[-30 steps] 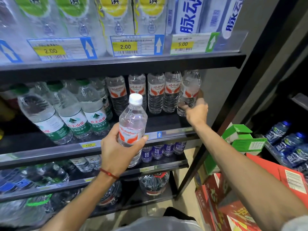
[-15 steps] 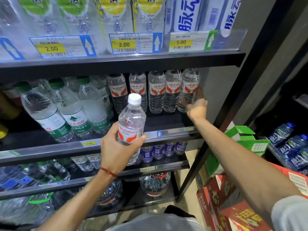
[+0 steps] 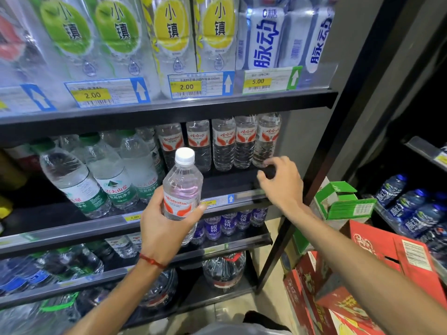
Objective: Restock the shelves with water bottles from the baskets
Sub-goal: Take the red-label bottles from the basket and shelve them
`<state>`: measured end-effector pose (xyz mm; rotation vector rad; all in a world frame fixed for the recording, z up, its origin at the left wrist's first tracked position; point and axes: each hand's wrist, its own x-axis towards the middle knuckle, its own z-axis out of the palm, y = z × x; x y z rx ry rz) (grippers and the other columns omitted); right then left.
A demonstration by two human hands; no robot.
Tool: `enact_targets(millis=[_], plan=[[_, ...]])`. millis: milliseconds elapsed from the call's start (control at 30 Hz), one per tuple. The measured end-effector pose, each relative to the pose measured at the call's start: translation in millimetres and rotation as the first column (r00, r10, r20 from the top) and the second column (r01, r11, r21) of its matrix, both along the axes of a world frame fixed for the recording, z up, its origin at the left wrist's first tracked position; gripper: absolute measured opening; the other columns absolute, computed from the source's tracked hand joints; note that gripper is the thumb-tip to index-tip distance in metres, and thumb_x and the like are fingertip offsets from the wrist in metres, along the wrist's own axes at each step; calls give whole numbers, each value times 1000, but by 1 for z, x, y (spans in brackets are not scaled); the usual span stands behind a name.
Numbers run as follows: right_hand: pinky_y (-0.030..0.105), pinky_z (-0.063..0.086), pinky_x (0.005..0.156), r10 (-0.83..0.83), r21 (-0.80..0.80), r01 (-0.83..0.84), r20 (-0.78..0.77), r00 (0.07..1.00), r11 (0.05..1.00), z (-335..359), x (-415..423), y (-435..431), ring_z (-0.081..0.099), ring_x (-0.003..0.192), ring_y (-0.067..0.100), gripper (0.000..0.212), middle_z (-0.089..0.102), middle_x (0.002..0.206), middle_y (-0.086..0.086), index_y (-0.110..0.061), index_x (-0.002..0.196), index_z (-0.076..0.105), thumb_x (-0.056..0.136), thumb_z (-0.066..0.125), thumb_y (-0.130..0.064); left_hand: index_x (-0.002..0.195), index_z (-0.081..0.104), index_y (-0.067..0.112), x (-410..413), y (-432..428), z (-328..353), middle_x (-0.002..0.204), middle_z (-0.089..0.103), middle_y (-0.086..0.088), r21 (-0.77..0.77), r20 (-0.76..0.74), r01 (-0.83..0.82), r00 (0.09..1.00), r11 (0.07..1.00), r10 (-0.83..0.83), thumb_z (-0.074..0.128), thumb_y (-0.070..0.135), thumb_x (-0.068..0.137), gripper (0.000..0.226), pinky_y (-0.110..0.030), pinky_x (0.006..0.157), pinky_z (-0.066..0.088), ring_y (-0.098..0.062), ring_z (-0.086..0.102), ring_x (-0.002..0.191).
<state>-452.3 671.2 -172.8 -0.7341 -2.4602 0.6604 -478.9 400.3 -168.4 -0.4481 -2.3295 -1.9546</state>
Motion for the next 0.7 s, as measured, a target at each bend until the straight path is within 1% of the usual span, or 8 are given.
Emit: enact_targets(millis=[100,167,233,300,400,533,633,700], plan=[[39,48,96,78,178,-105,154,985,978,14,21,-16,57,122,22,47,63,131,-1,-21,134,65,94,65,-46,115,64,29,1,-5,8,99,74,19,33,10,8,1000,999,-8,94,15,68,57,-16,78,56,-3,72,90],[41,49,94,110,255,-185,282,953,949,24,31,-27,58,118,25,52,62,129,1,-19,134,63,93,63,-50,120,62,26,1,-7,12,101,73,17,42,-1,12,1000,999,-12,93,15,70,60,-16,79,56,-4,71,92],[41,49,91,130,303,-250,365,922,920,31,39,-35,57,116,26,53,61,125,1,-18,134,62,93,61,-52,126,57,26,0,-9,17,104,72,15,31,-25,17,1000,999,-16,93,17,72,65,-17,83,55,-3,70,97],[41,50,89,147,326,-293,405,903,899,38,47,-43,57,113,25,52,62,120,0,-19,131,63,93,59,-54,129,52,28,-1,-8,20,113,68,15,-6,-61,21,998,1000,-21,93,22,71,71,-22,89,53,-3,67,103],[41,49,87,191,343,-373,462,866,862,45,51,-53,57,110,24,53,62,116,0,-20,129,63,94,55,-58,132,52,22,-3,-5,21,118,67,8,-22,-115,8,993,1000,-10,95,26,69,77,-28,94,54,-8,66,108],[42,50,91,267,347,-459,478,837,818,52,51,-61,58,110,23,54,63,118,-1,-19,130,63,95,54,-60,132,52,17,-7,8,25,121,66,3,42,-199,-9,980,999,17,92,31,70,75,-24,95,52,-12,65,111],[41,49,90,322,340,-495,454,831,799,55,52,-59,58,108,22,53,64,117,-3,-21,128,65,94,55,-61,132,52,12,-15,24,27,120,67,-2,125,-208,-52,975,991,78,92,21,74,71,-27,95,52,-17,66,111],[41,49,91,352,329,-517,448,822,790,56,50,-53,58,109,22,51,63,118,-5,-23,128,64,94,56,-61,133,50,10,-21,34,26,121,66,-5,147,-219,-103,967,984,134,91,18,77,70,-28,96,52,-18,65,112]])
